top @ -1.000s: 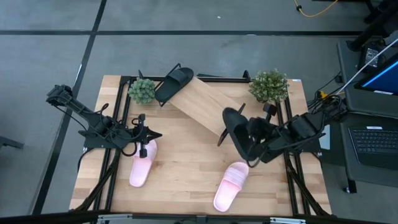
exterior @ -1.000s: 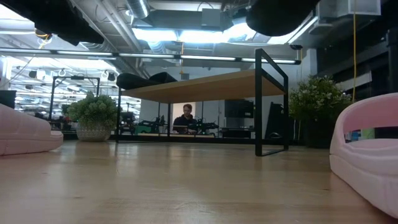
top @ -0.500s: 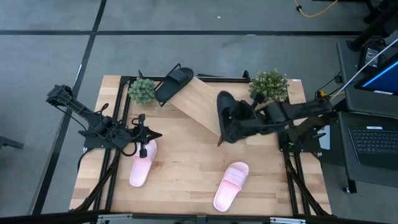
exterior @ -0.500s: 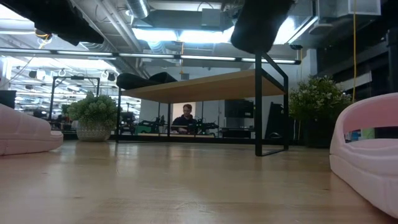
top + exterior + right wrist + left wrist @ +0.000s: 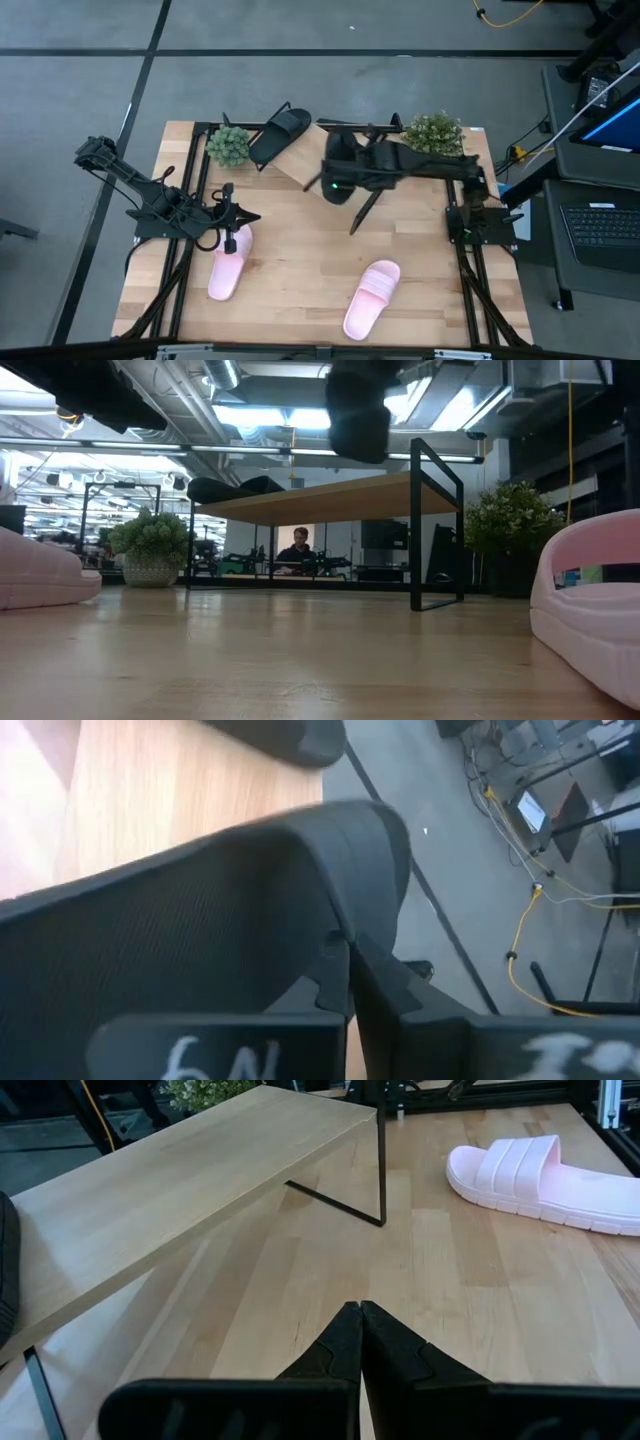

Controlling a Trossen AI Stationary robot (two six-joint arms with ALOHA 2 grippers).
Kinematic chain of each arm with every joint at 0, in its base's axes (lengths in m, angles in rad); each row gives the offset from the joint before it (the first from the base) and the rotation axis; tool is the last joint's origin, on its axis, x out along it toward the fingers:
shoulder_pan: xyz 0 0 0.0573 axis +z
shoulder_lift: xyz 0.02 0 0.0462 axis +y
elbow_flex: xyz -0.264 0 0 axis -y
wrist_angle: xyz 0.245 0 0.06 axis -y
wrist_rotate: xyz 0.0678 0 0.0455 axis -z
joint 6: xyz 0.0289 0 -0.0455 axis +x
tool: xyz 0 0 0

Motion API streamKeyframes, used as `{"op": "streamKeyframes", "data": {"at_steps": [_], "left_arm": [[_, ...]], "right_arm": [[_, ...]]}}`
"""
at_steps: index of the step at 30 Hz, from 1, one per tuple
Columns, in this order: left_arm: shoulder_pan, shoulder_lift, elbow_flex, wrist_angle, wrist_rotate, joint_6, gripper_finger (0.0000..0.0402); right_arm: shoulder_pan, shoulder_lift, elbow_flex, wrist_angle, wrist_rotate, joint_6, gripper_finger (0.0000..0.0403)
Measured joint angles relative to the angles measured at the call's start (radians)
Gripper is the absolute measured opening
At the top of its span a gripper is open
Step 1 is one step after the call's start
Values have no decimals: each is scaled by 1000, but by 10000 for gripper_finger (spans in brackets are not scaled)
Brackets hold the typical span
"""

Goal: Pick and place slides into the shelf
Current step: Put the black slide on the shelf

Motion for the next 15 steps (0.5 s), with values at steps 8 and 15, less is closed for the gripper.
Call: {"op": "streamKeyframes", "data": {"at_steps": [8, 15], "left_arm": [[0, 0, 0, -1, 0, 2, 0], [0, 0, 0, -1, 0, 2, 0]], "right_arm": [[-65, 79, 73, 4, -6, -81, 6], [-93, 90, 71, 15, -8, -70, 6]]}}
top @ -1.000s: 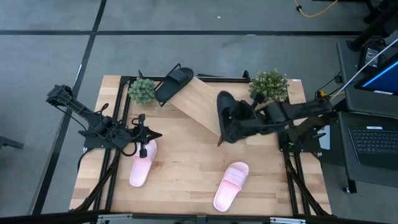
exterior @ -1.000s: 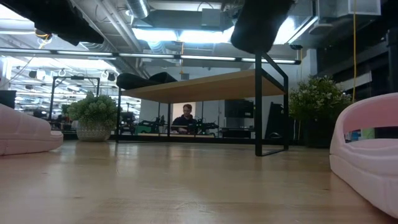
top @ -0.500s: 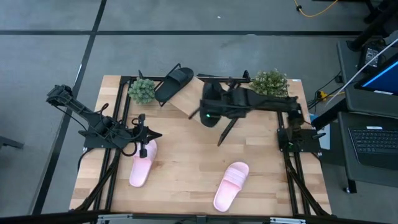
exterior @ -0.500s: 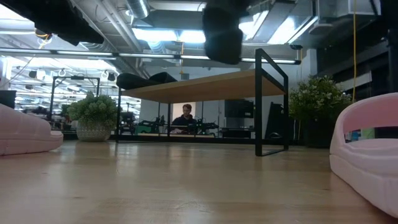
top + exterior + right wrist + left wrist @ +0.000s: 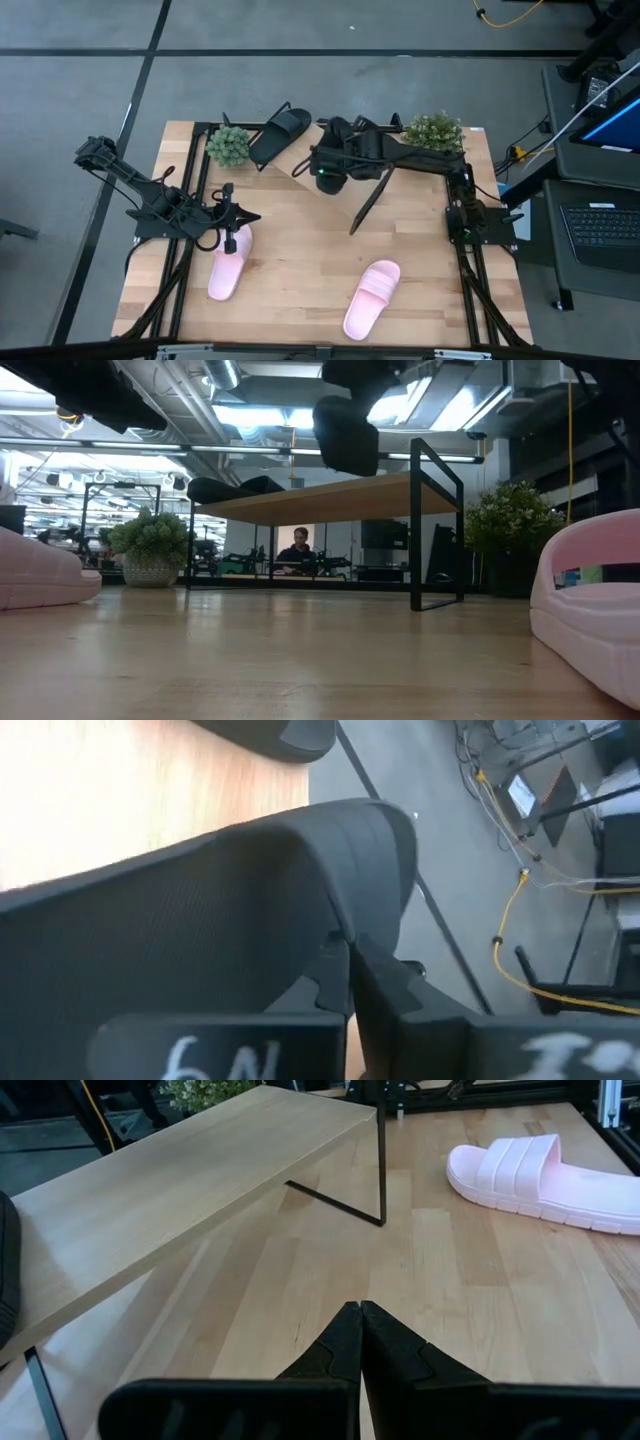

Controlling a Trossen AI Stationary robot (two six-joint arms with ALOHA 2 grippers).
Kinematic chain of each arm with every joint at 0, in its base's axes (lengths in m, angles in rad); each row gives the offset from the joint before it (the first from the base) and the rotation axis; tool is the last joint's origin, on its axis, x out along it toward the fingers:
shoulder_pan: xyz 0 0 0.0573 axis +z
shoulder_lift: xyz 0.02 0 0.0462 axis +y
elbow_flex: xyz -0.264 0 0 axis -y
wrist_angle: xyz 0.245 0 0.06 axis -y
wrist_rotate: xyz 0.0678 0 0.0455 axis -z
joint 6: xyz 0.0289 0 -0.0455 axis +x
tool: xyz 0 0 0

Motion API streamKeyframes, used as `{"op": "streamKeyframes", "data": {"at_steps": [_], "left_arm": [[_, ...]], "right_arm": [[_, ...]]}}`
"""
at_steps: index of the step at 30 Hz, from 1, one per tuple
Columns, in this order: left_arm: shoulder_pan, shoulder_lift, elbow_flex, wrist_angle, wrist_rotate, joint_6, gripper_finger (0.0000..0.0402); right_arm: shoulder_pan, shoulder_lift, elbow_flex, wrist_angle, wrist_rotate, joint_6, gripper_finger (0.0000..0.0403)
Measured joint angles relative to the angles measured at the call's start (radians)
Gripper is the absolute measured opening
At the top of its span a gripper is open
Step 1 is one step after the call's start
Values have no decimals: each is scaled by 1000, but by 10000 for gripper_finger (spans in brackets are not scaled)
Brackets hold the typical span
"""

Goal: Pick and place slides into the shelf
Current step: Put the black slide on the shelf

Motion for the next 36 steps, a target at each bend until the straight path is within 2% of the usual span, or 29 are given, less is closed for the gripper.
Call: {"op": "streamKeyframes", "data": {"at_steps": [16, 36], "left_arm": [[0, 0, 0, 0, 0, 2, 0], [0, 0, 0, -11, 0, 27, 0]], "right_arm": [[-16, 69, -2, 50, 0, 12, 6], [-77, 139, -2, 209, 1, -38, 6]]}}
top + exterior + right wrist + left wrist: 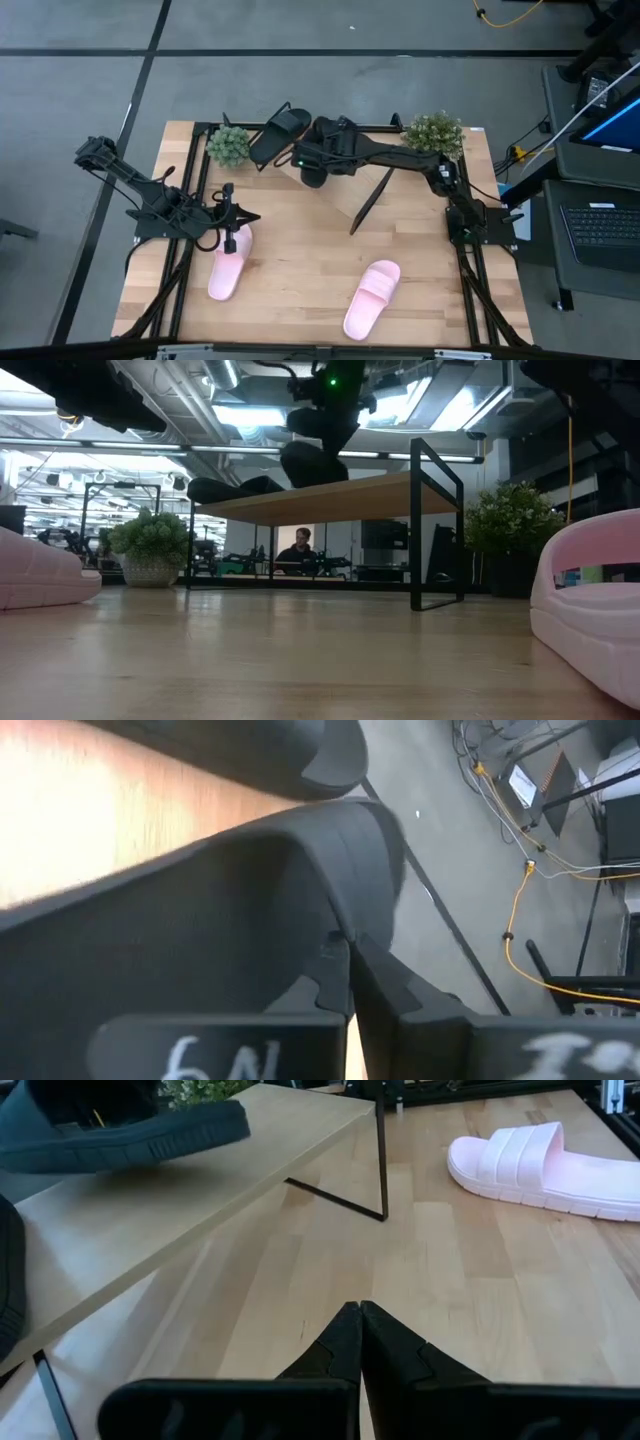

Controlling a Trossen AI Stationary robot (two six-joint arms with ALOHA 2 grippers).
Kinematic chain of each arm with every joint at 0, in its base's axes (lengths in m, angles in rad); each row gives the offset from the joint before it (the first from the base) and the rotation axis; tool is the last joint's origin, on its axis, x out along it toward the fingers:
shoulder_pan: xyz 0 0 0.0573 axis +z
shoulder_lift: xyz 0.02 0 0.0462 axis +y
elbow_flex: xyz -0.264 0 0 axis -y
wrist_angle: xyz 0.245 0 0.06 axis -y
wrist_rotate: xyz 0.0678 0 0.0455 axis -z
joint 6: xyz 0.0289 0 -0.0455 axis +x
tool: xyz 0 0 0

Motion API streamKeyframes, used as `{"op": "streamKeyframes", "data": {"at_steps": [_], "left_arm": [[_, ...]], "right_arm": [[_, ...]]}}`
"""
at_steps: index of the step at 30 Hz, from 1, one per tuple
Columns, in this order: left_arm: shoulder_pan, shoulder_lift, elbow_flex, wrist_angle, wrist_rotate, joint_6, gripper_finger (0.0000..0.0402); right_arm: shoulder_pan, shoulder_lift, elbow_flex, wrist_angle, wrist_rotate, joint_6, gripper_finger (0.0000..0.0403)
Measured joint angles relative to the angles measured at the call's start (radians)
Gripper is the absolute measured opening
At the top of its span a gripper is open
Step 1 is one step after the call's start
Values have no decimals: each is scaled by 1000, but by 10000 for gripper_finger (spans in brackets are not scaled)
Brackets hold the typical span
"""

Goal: Pick and place slides into the shelf
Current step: Put the black slide on the shelf

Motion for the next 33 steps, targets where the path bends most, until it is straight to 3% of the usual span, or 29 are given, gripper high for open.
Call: {"op": "streamKeyframes", "data": {"at_steps": [9, 33], "left_arm": [[0, 0, 0, -4, 0, 0, 0], [0, 0, 0, -4, 0, -4, 0]], "right_arm": [[-20, 18, 0, 77, -29, -55, 6], [-22, 17, 0, 20, -12, -46, 6]]}}
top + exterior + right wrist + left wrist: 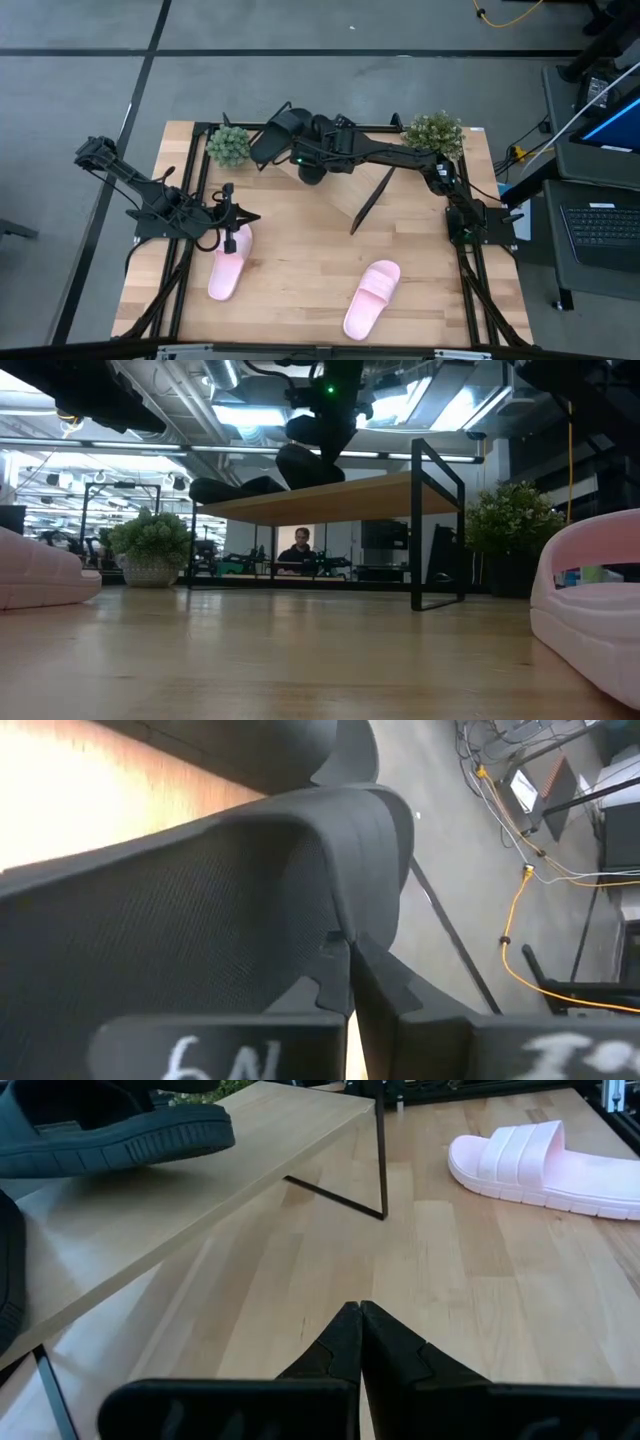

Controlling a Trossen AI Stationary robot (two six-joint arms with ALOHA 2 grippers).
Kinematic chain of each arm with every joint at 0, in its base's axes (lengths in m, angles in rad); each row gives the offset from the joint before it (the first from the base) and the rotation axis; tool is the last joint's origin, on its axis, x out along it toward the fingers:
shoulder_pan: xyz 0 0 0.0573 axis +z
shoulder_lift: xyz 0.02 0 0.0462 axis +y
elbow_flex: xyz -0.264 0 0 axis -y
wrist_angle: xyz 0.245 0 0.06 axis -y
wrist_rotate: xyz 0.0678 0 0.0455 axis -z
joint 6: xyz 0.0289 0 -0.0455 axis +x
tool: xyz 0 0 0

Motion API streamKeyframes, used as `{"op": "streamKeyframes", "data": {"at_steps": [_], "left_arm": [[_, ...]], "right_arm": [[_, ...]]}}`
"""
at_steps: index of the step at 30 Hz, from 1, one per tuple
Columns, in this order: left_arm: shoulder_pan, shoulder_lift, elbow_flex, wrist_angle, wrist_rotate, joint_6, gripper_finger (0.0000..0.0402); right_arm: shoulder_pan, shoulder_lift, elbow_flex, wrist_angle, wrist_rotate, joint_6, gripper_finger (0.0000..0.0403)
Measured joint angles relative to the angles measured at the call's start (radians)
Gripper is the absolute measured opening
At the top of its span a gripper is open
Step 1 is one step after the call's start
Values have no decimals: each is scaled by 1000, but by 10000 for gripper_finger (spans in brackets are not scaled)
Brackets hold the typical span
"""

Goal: Pick and place slides into the shelf
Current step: Put the black slide on the shelf

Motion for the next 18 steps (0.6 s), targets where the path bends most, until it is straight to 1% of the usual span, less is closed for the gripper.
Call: {"op": "streamKeyframes", "data": {"at_steps": [14, 18], "left_arm": [[0, 0, 0, 0, 0, 0, 0], [0, 0, 0, 0, 0, 0, 0]], "right_arm": [[-1, -5, 0, -24, 10, -24, 6], [-1, -5, 0, -24, 8, -31, 20]]}}
